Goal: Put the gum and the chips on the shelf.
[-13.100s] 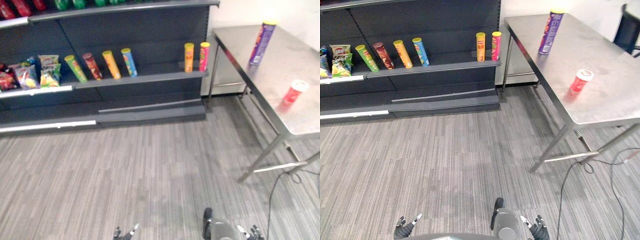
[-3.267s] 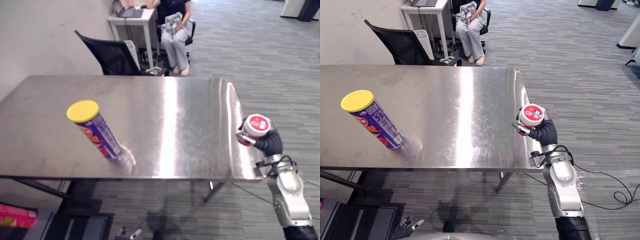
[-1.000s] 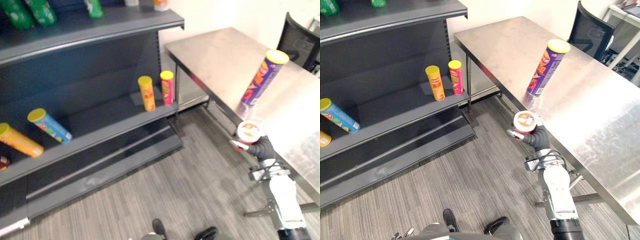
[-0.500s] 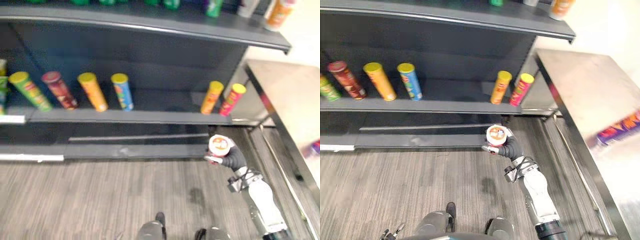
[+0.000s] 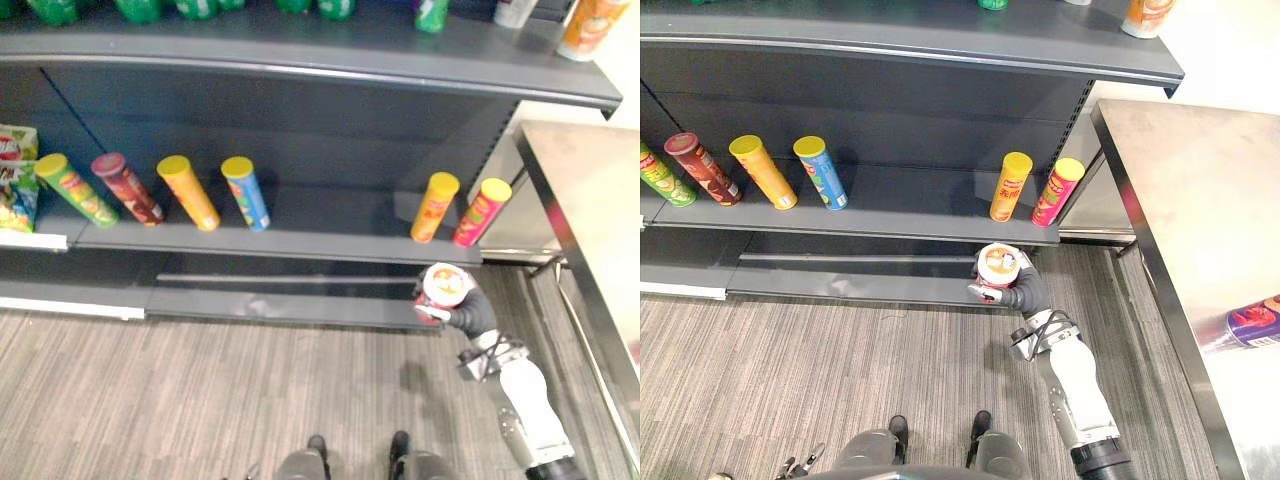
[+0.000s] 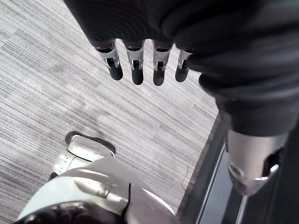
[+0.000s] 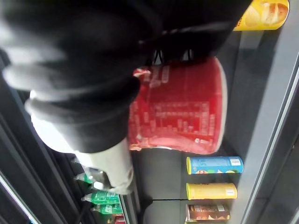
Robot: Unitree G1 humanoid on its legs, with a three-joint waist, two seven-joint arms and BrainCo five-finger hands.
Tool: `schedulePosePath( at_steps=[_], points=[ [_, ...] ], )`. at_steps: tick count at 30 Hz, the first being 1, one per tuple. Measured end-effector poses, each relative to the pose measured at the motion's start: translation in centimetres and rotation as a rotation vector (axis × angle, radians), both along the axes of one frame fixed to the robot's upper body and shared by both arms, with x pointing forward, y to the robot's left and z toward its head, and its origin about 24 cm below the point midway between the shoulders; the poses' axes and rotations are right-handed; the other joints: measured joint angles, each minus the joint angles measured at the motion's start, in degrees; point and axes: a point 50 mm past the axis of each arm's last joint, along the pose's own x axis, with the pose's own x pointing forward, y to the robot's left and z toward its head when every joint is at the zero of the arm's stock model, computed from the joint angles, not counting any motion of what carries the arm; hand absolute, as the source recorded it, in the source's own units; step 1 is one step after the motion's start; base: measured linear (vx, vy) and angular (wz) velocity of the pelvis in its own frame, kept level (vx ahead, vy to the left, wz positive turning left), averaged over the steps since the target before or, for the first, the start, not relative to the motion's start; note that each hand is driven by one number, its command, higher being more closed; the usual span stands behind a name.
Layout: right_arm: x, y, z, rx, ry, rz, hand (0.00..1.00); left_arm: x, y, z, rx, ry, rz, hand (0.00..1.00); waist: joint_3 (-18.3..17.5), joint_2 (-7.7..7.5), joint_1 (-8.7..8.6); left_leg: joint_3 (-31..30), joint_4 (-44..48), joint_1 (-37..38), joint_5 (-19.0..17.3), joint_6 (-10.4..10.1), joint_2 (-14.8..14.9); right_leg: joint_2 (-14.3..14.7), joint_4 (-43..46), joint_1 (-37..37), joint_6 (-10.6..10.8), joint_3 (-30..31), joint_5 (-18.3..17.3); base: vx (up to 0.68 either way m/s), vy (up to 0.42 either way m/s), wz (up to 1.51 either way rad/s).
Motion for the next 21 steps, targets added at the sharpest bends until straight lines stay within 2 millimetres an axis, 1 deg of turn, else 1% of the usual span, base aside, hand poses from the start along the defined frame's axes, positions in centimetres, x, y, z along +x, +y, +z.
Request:
schedulePosePath(
  at_steps=[4,6,7,8,9,10,11,12,13,14,15,16,17,18,19,20,21],
  points=[
    [-0.3,0.0,-0.4,0.0,0.015,0.006,1.0,0.2,-0.1,0.0,-0.001,-0.003,-0.013,0.0,-0.24,0.27,0.15,-0.45,-0.01,0.46,0.19,-0.01,-0.27,-0.11,-0.15,0.66,-0.5,-0.66,-0.39,0.04,0.0,0.09],
    [-0.5,0.0,-0.5,-0.002,0.02,0.013,1.0,0.2,-0.1,0.0,-0.011,-0.006,-0.008,0.0,-0.3,0.45,0.11,-0.44,0.19,0.32,0.19,-0.01,-0.47,-0.22,-0.11,0.65,-0.95,-0.64,-1.19,0.0,0.002,0.02],
    [-0.7,0.0,-0.8,-0.003,0.029,0.017,1.0,0.3,-0.2,0.0,-0.026,-0.017,0.006,0.0,-0.37,0.74,-0.06,-0.53,0.52,0.15,0.0,-0.02,-0.36,-0.02,0.11,0.6,-1.25,-0.64,-1.61,-0.03,-0.035,0.03],
    [-1.1,-0.1,-1.2,-0.003,0.043,0.012,1.0,0.5,-0.2,-0.1,-0.044,-0.027,0.023,0.0,-0.62,1.55,-0.13,-0.59,1.87,-0.84,-1.09,0.07,0.3,0.68,0.49,0.49,-1.83,-0.67,-2.15,-0.04,-0.046,0.01],
    [-1.3,-0.2,-1.4,-0.003,0.051,0.009,1.0,0.6,-0.3,-0.1,-0.053,-0.03,0.026,0.0,-0.6,1.91,-0.1,-0.5,2.92,-1.01,-1.82,0.06,0.74,1.18,0.84,0.53,-2.15,-0.64,-2.7,-0.04,-0.07,-0.07],
    [-1.7,-0.3,-1.8,-0.003,0.07,0.004,1.0,0.6,-0.4,-0.1,-0.08,-0.035,0.039,0.0,-0.7,2.69,-0.02,-0.29,4.7,-1.65,-2.7,0.04,1.58,1.77,1.42,0.67,-2.69,-0.57,-3.36,-0.02,-0.064,-0.11],
    [-2.0,-0.4,-2.1,-0.003,0.081,0.001,1.0,0.7,-0.5,-0.2,-0.09,-0.04,0.03,0.0,-0.79,3.08,0.04,-0.25,5.33,-1.67,-2.78,-0.09,1.98,1.99,2.06,0.67,-2.87,-0.56,-3.86,0.0,-0.067,-0.06],
    [-2.2,-0.5,-2.3,-0.003,0.088,-0.004,1.0,0.9,-0.6,-0.2,-0.095,-0.044,0.016,0.0,-0.86,3.31,-0.16,-0.09,5.51,-1.58,-2.48,-0.25,2.15,2.02,2.73,0.65,-2.83,-0.63,-4.59,0.02,-0.064,0.15],
    [-2.4,-0.8,-2.4,-0.002,0.093,-0.019,1.0,1.3,-0.9,-0.2,-0.103,-0.051,-0.004,0.0,-0.81,3.29,-0.54,0.8,6.73,-1.78,-1.17,-0.37,1.99,1.4,3.59,0.66,-2.84,-0.89,-5.55,0.02,-0.072,0.25],
    [-2.5,-0.8,-2.5,-0.008,0.093,-0.024,1.0,1.6,-1.1,-0.2,-0.111,-0.057,-0.018,0.0,-0.77,3.2,-0.55,1.64,7.97,-1.8,0.1,-0.45,1.74,0.72,4.25,0.99,-2.97,-1.06,-6.09,0.01,-0.091,0.31],
    [-2.4,-0.7,-2.4,-0.021,0.079,-0.02,1.0,1.8,-1.1,-0.1,-0.114,-0.063,-0.023,0.0,-0.28,2.88,-0.59,1.84,10.67,-2.63,2.15,-0.71,1.22,-0.33,4.01,2.45,-3.25,-1.2,-6.45,-0.01,-0.068,0.23],
    [-2.3,-0.6,-2.2,-0.021,0.065,-0.02,1.0,2.0,-1.0,-0.1,-0.117,-0.073,-0.03,0.0,0.58,1.9,-0.6,2.05,13.06,-3.74,1.99,-0.76,1.01,-1.09,3.79,3.51,-3.33,-1.23,-6.63,-0.03,-0.073,0.16],
    [-2.0,-0.4,-1.9,-0.026,0.045,-0.014,1.0,1.8,-1.1,-0.1,-0.125,-0.071,-0.034,0.0,0.77,2.43,-0.39,2.34,12.71,-4.61,1.3,-0.83,2.03,-1.34,3.76,4.55,-3.8,-1.18,-7.0,-0.02,-0.039,0.06],
    [-1.8,-0.4,-1.7,-0.033,0.034,-0.01,1.0,1.8,-1.2,-0.1,-0.13,-0.066,-0.038,0.0,0.93,2.7,-0.38,2.41,12.16,-5.12,1.42,-0.98,2.82,-1.39,3.81,4.94,-3.8,-1.18,-7.11,0.0,-0.016,-0.05],
    [-1.6,-0.3,-1.4,-0.042,0.023,-0.003,1.0,1.6,-1.4,-0.2,-0.139,-0.057,-0.044,0.0,0.98,2.96,-0.34,2.52,9.91,-6.05,2.08,-1.34,4.19,-1.55,3.79,5.6,-3.66,-0.97,-7.31,0.03,0.026,-0.1],
    [-1.6,-0.3,-1.4,-0.043,0.021,-0.001,1.0,1.3,-1.4,-0.3,-0.141,-0.051,-0.046,0.0,0.95,3.0,-0.27,2.53,8.4,-6.5,2.51,-1.49,4.78,-1.58,3.98,5.7,-3.45,-0.73,-7.48,0.08,0.105,-0.25],
    [-1.7,-0.3,-1.5,-0.05,0.022,0.007,1.0,0.9,-1.6,-0.4,-0.147,-0.037,-0.047,0.0,0.86,3.16,-0.05,2.58,4.12,-6.63,4.48,-2.31,6.27,-1.5,4.45,5.73,-2.98,-0.08,-7.98,0.09,0.131,-0.28]
  ],
)
